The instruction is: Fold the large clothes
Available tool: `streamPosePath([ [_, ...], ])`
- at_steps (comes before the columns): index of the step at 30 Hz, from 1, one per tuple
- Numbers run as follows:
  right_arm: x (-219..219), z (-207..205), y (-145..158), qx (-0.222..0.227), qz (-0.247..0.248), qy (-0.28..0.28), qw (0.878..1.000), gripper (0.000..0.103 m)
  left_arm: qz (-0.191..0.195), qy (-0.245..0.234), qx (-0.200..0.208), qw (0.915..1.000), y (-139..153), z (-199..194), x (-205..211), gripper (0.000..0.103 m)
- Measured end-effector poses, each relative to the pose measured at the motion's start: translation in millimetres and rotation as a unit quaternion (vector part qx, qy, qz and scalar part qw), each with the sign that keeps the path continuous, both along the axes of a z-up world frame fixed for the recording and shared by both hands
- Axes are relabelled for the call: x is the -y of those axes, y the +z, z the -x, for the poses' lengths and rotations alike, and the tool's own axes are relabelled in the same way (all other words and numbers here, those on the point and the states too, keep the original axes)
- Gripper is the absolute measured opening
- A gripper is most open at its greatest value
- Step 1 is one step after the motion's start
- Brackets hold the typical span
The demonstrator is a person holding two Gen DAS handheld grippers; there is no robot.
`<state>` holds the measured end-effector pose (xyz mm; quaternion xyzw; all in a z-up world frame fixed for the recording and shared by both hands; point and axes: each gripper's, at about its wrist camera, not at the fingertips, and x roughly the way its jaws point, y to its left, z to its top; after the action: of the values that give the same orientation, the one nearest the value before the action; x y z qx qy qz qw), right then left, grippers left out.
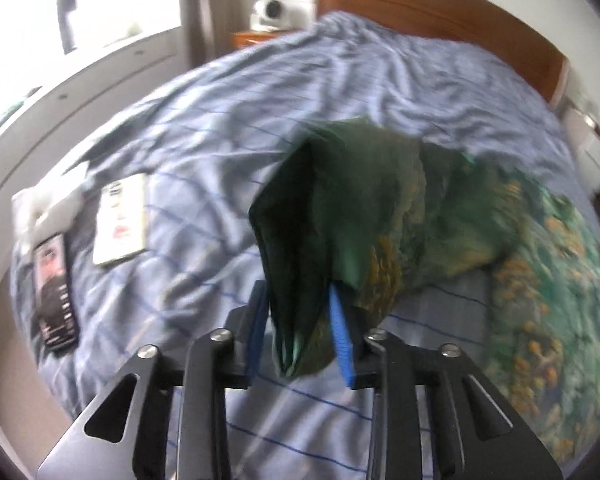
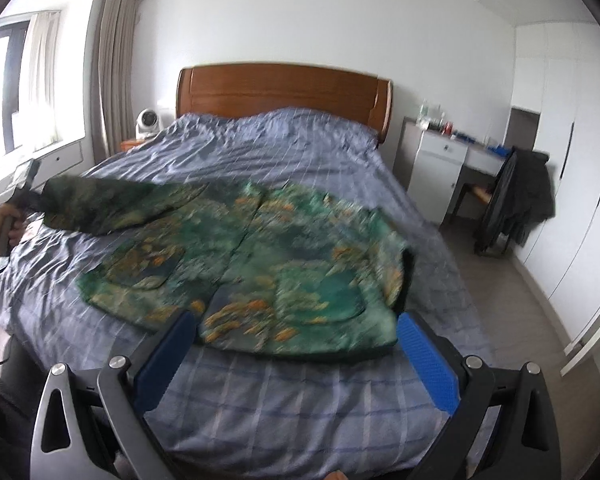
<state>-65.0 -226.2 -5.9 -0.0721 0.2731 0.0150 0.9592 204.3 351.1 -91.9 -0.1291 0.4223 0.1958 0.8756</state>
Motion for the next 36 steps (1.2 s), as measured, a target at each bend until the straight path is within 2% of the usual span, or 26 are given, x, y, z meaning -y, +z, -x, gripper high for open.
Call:
streamPosePath([
  [3, 29.9, -15.5, 2.6, 0.023, 0.015, -0.018, 0.999, 0.103, 0.009, 0.007, 0.01, 0.9999, -2.4, 16.0, -4.9, 0.046],
  [5, 55.0, -37.4, -3.7, 0.016, 0.012, -0.031, 0.999, 0.103, 0.006, 0.002, 0.012, 0.9999, -3.1, 27.9, 1.9, 0.051],
  [7, 77.5, -66.6, -16.7, 0.0, 0.0, -0.031, 1.0, 0.103, 0.006, -0.009, 0.018, 0.9998, -1.5, 38.9, 12.1, 0.057],
  [11, 115.0, -138.4, -58.8, -0.05, -0.014, -0.024, 0.998, 0.103, 0.025, -0.042, 0.04, 0.998, 7.7, 71.0, 45.6, 0.06],
  [13, 134.9, -178.6, -82.9, -0.076, -0.018, -0.045, 0.996, 0.103, 0.041, -0.062, 0.049, 0.996, 11.1, 85.3, 65.1, 0.062],
  [16, 164.6, -227.6, -110.8, -0.107, -0.057, -0.076, 0.99, 0.103, 0.054, -0.078, 0.054, 0.994, 11.3, 98.6, 81.9, 0.065],
  [17, 176.2, -243.1, -119.7, -0.13, -0.098, -0.071, 0.984, 0.102, 0.058, -0.08, 0.053, 0.9937, 11.2, 102.6, 86.2, 0.065],
  [18, 182.4, -252.4, -125.7, -0.151, -0.124, -0.068, 0.978, 0.083, 0.065, -0.083, 0.052, 0.9931, 11.0, 106.1, 90.1, 0.065],
  [19, 186.9, -258.8, -129.0, -0.171, -0.139, -0.066, 0.973, 0.058, 0.071, -0.085, 0.051, 0.9925, 11.9, 109.2, 93.5, 0.065],
  [20, 190.9, -262.1, -127.2, -0.185, -0.143, -0.06, 0.97, 0.007, 0.075, -0.086, 0.052, 0.9921, 12.7, 110.8, 95.6, 0.065],
  [22, 199.2, -253.9, -111.6, -0.169, -0.134, -0.071, 0.974, 0.008, 0.077, -0.092, 0.055, 0.9912, 14.8, 116.7, 102.0, 0.065],
  [26, 244.4, -239.2, -55.8, -0.113, -0.105, -0.109, 0.982, 0.008, 0.075, -0.108, 0.054, 0.9899, 13.0, 116.3, 115.9, 0.065],
  [29, 279.8, -246.4, -35.6, -0.101, -0.085, -0.151, 0.98, 0.008, 0.078, -0.116, 0.048, 0.989, 6.6, 110.1, 127.5, 0.065],
  [33, 324.2, -262.1, -47.9, -0.124, -0.06, -0.212, 0.967, 0.016, 0.088, -0.123, 0.043, 0.9875, 3.2, 108.3, 135.6, 0.065],
  [34, 334.6, -265.0, -54.5, -0.13, -0.05, -0.233, 0.963, 0.017, 0.085, -0.124, 0.041, 0.9877, 3.6, 108.8, 136.9, 0.065],
  [36, 360.9, -269.7, -66.9, -0.137, -0.04, -0.287, 0.947, 0.027, 0.078, -0.126, 0.035, 0.9883, 3.7, 110.2, 137.5, 0.068],
])
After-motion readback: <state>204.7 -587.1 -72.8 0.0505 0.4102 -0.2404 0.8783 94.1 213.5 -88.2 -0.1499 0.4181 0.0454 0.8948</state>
